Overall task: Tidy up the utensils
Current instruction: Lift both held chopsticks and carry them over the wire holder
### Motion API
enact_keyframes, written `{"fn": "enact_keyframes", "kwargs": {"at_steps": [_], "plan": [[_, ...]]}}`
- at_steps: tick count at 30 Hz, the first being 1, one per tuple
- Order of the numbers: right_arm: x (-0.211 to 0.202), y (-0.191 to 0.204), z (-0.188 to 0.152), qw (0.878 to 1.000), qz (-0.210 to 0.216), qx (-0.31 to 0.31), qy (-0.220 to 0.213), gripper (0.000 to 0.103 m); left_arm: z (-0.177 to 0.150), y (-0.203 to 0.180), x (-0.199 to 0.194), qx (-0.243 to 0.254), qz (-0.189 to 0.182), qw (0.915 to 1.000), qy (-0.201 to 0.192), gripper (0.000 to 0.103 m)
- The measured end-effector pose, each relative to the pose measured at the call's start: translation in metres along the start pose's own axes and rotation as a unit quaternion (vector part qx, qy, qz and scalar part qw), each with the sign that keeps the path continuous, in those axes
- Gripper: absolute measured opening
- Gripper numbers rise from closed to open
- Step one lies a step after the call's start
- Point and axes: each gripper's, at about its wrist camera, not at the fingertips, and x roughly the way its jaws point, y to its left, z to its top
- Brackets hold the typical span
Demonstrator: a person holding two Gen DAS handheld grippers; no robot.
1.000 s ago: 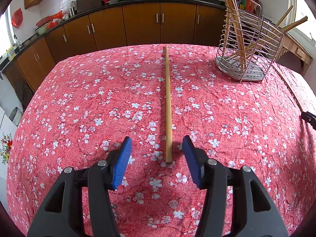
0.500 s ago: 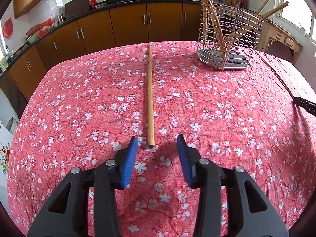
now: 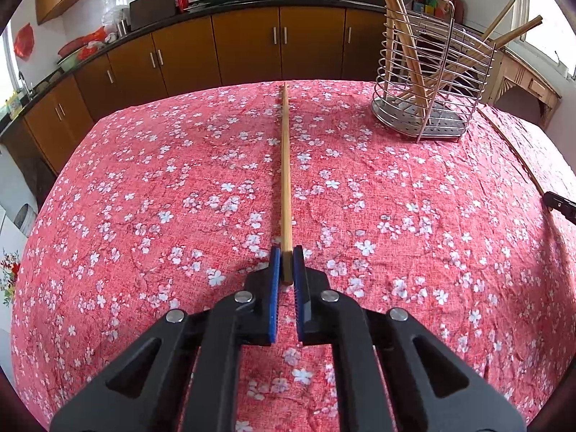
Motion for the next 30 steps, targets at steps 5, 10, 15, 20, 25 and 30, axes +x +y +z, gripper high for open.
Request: {"fn": "enact_keyframes", "kwargs": {"at_steps": [5,10,15,20,25,30], "plan": [[-0.012,0.000,-0.009,1.000,0.001,-0.005,-0.007,0.008,-0.009,0.001,-0.009,-0.003,-0.004,1.0000,-0.001,0.007],[-0.039,0.002,-0.012,0.999,-0.004,-0.023,-0.038,0.007,-0.011,0.002,-0.032,0.002,-0.006,0.9996,-0.026,0.007],[-0.073,0.001,-0.005,0.997,-0.005,-0.028,-0.078,0.007,-0.004,0.005,-0.065,0.000,-0.008,0.9977,-0.067,0.007],[-0.104,0.001,0.010,0.992,0.000,-0.028,-0.120,0.007,0.014,0.008,-0.094,-0.010,-0.008,0.9940,-0.108,0.007],[-0.132,0.002,0.031,0.987,0.005,-0.025,-0.161,0.007,0.036,0.012,-0.117,-0.024,-0.006,0.9890,-0.146,0.007],[-0.155,0.006,0.053,0.980,0.019,-0.022,-0.195,0.007,0.055,0.013,-0.133,-0.032,0.000,0.9844,-0.173,0.007]]}}
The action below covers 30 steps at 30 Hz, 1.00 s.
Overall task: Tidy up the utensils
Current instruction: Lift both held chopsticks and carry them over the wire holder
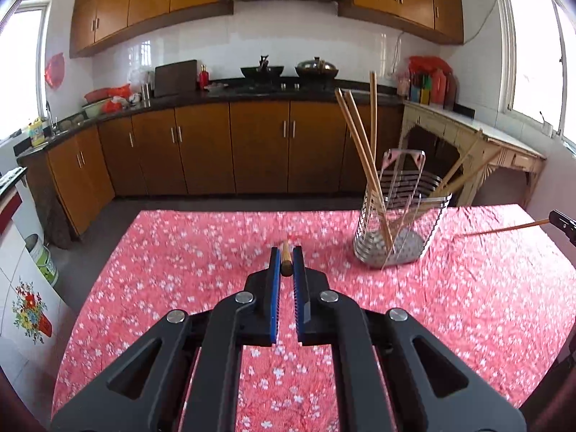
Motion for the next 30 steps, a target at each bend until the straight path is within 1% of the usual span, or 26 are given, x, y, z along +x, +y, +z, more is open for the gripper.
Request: {"fn": "enact_keyframes", "kwargs": {"at_steps": [9,20,27,30], "plan": [[-0.004,0.004,0.037,0.999,0.022,0.020,-0.023,0.007,0.032,-0.004,-0.009,-0.005,0.003,0.9994,-0.033,0.007],[-0.013,0.014,0.061,0.998,0.045,0.023,-0.041,0.007,0.046,-0.013,-0.015,0.006,0.004,0.9987,-0.050,0.007],[-0.030,0.025,0.073,0.996,0.073,0.014,-0.039,0.007,0.055,-0.019,-0.021,0.008,-0.002,0.9983,-0.058,0.007],[-0.044,0.030,0.082,0.995,0.089,0.008,-0.044,0.007,0.063,-0.024,-0.030,0.009,-0.007,0.9975,-0.069,0.007]]}}
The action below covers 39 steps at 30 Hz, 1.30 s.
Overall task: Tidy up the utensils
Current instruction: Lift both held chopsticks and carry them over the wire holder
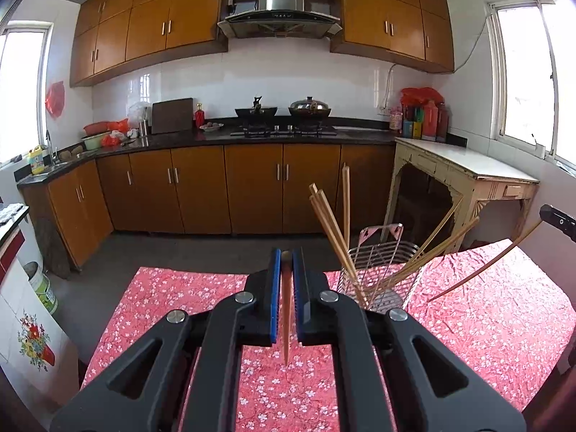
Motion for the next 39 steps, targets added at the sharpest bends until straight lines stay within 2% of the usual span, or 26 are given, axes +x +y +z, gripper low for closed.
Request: {"fn": "enact_keyframes", "kwargs": {"at_steps": [6,10,18,25,33,39], "plan": [[-0.022,0.017,0.029,0.999,0.031,-0.003,-0.022,0.007,0.030,-0.017,-0.017,0.003,-0.016,0.9994,-0.031,0.007],[-0.020,0.032,0.051,0.999,0.039,-0.011,-0.030,0.007,0.050,-0.030,-0.021,-0.001,-0.031,0.9985,-0.045,0.007],[0.009,0.054,0.086,0.999,0.044,-0.021,-0.021,0.007,0.096,-0.054,-0.011,-0.039,-0.040,0.9954,-0.077,0.007],[0.051,0.049,0.100,0.999,0.044,-0.014,0.007,0.007,0.123,-0.071,0.015,-0.061,-0.015,0.9915,-0.114,0.007],[0.104,0.038,0.097,0.997,0.058,0.000,0.057,0.007,0.110,-0.076,0.064,-0.065,-0.004,0.9944,-0.084,0.007],[0.130,0.037,0.088,0.995,0.064,0.009,0.078,0.007,0.102,-0.079,0.083,-0.057,-0.003,0.9962,-0.065,0.007]]}}
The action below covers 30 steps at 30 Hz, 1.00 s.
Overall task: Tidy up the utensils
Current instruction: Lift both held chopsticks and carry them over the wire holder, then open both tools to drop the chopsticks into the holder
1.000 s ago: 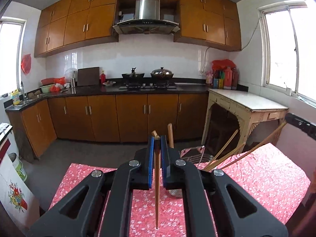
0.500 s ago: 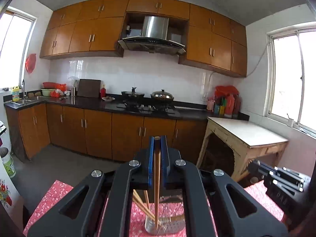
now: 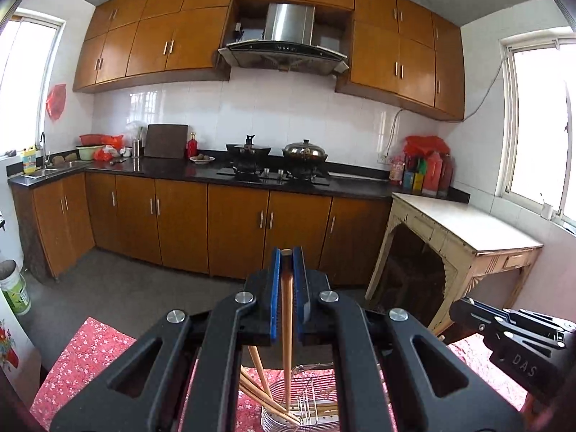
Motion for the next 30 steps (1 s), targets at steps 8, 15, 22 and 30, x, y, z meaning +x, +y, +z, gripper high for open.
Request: {"fn": "enact_keyframes", "kwargs": {"at_steps": [8,15,22,30], "plan": [[0.016,0.001,-0.002,1.000,0.004,-0.003,0.008,0.007,-0.003,-0.002,0.012,0.004,-0.005,0.9999,0.013,0.007],[0.028,-0.002,-0.007,1.000,-0.005,-0.007,0.023,0.009,-0.002,-0.001,0.011,0.004,-0.004,0.9999,0.013,0.009],[0.020,-0.008,-0.011,1.000,-0.030,0.001,0.000,0.041,0.007,0.015,-0.004,0.002,0.024,0.9995,-0.020,0.075],[-0.011,-0.014,-0.008,0.998,-0.062,0.002,-0.032,0.059,0.012,0.037,-0.030,-0.003,0.044,0.9987,-0.027,0.076]]}}
